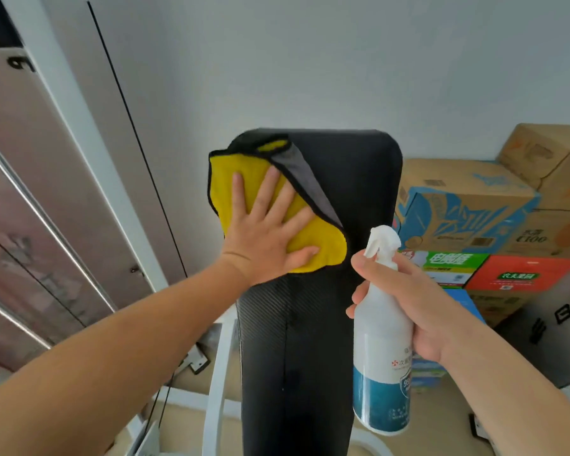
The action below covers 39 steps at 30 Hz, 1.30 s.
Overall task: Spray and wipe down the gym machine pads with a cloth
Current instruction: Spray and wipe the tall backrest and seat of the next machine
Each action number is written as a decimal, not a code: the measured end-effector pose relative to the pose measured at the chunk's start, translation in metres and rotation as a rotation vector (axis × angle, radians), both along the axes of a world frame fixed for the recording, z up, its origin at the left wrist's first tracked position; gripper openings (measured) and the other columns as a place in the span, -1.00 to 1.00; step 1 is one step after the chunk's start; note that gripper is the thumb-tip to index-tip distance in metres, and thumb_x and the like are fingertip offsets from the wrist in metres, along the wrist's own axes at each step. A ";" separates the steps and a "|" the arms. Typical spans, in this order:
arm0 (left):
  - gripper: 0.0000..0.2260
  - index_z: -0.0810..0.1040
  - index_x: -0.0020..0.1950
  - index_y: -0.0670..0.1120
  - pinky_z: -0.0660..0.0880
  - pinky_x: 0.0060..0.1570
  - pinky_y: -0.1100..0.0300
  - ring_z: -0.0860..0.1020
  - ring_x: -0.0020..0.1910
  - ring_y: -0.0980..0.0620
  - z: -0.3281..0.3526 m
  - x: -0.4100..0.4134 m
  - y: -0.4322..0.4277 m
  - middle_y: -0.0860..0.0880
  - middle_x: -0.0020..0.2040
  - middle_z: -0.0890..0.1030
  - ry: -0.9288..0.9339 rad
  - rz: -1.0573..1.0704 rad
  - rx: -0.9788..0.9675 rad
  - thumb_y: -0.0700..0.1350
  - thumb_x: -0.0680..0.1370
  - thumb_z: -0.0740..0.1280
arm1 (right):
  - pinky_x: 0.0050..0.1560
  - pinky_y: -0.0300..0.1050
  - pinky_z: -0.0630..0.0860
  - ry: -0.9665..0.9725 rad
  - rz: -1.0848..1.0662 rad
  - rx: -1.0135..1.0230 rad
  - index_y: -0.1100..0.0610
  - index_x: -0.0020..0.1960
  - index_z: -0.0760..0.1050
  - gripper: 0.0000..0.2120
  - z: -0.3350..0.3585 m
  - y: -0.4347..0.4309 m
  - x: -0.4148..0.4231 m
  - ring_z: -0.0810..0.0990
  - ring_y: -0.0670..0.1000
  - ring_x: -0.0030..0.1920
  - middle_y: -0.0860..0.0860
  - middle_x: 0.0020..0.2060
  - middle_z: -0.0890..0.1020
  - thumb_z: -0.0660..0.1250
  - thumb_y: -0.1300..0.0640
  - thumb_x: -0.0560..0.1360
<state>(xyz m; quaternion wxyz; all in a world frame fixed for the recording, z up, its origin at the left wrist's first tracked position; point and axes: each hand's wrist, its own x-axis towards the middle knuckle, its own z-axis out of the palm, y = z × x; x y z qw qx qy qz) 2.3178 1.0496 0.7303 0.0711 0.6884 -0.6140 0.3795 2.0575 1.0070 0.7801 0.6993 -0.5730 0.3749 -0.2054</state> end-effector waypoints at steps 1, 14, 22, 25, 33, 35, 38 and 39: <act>-0.37 0.45 0.51 0.11 -0.02 0.46 -0.54 0.23 0.58 -0.36 -0.022 -0.004 0.005 -0.17 0.52 0.44 -0.012 -0.017 0.051 0.44 0.58 0.16 | -0.11 0.12 0.71 0.004 -0.003 0.004 -0.03 0.15 0.63 -0.44 -0.004 0.002 0.000 0.77 0.25 -0.14 0.17 -0.20 0.71 0.63 -0.19 0.22; -0.44 0.47 0.51 -0.04 -0.09 0.56 -0.37 0.07 0.52 -0.44 -0.080 -0.064 0.028 -0.31 0.54 0.30 -0.946 -0.521 0.679 0.03 0.51 0.42 | -0.14 0.07 0.70 0.054 -0.064 0.044 0.05 0.19 0.60 -0.39 -0.029 0.022 -0.042 0.75 0.22 -0.18 0.18 -0.21 0.72 0.64 -0.19 0.24; -0.14 -0.08 0.70 0.18 -0.14 0.44 -0.57 -0.16 0.66 -0.33 0.051 -0.063 -0.059 -0.15 0.71 -0.14 -0.184 -0.170 0.212 0.58 0.50 -0.05 | -0.19 0.03 0.69 0.022 -0.090 0.019 0.02 0.17 0.59 -0.41 -0.021 0.005 -0.060 0.77 0.20 -0.18 0.15 -0.21 0.73 0.62 -0.20 0.23; -0.12 -0.10 0.71 0.10 -0.12 0.46 -0.53 -0.14 0.66 -0.31 0.004 -0.075 -0.051 -0.16 0.71 -0.12 -0.109 -0.163 0.205 0.55 0.53 -0.01 | -0.19 0.03 0.70 0.005 -0.100 0.037 0.03 0.15 0.60 -0.39 -0.027 0.001 -0.061 0.75 0.23 -0.18 0.15 -0.22 0.71 0.64 -0.19 0.19; -0.28 0.00 0.71 0.06 -0.23 0.58 -0.34 -0.08 0.68 -0.17 -0.154 -0.079 -0.007 -0.02 0.71 0.00 -0.199 -0.391 0.316 0.33 0.65 0.14 | -0.10 0.11 0.70 0.042 -0.133 0.159 0.06 0.04 0.61 -0.49 -0.078 0.020 -0.050 0.69 0.26 -0.17 0.19 -0.25 0.67 0.69 -0.13 0.21; -0.29 -0.07 0.71 0.07 -0.27 0.58 -0.29 -0.20 0.68 -0.16 -0.209 -0.070 0.033 -0.03 0.71 -0.12 -0.287 -0.438 0.476 0.19 0.67 0.21 | -0.02 0.16 0.67 0.064 -0.136 0.183 0.08 0.11 0.62 -0.43 -0.094 0.029 -0.047 0.68 0.26 -0.19 0.17 -0.27 0.66 0.74 -0.10 0.23; -0.10 -0.21 0.69 0.06 -0.19 0.54 -0.13 -0.39 0.63 -0.11 -0.269 -0.031 0.098 -0.04 0.66 -0.37 -0.332 -0.495 0.707 -0.04 0.57 0.36 | -0.08 0.12 0.67 0.104 -0.114 0.217 0.06 0.16 0.61 -0.41 -0.111 0.040 -0.042 0.70 0.22 -0.22 0.16 -0.28 0.68 0.70 -0.13 0.23; -0.03 -0.30 0.67 0.03 -0.05 0.54 -0.06 -0.36 0.64 -0.07 -0.277 -0.015 0.112 -0.04 0.65 -0.41 -0.327 -0.507 0.730 -0.09 0.54 0.38 | -0.10 0.09 0.68 0.123 -0.102 0.222 0.05 0.16 0.61 -0.43 -0.116 0.043 -0.039 0.71 0.21 -0.21 0.15 -0.27 0.69 0.67 -0.14 0.25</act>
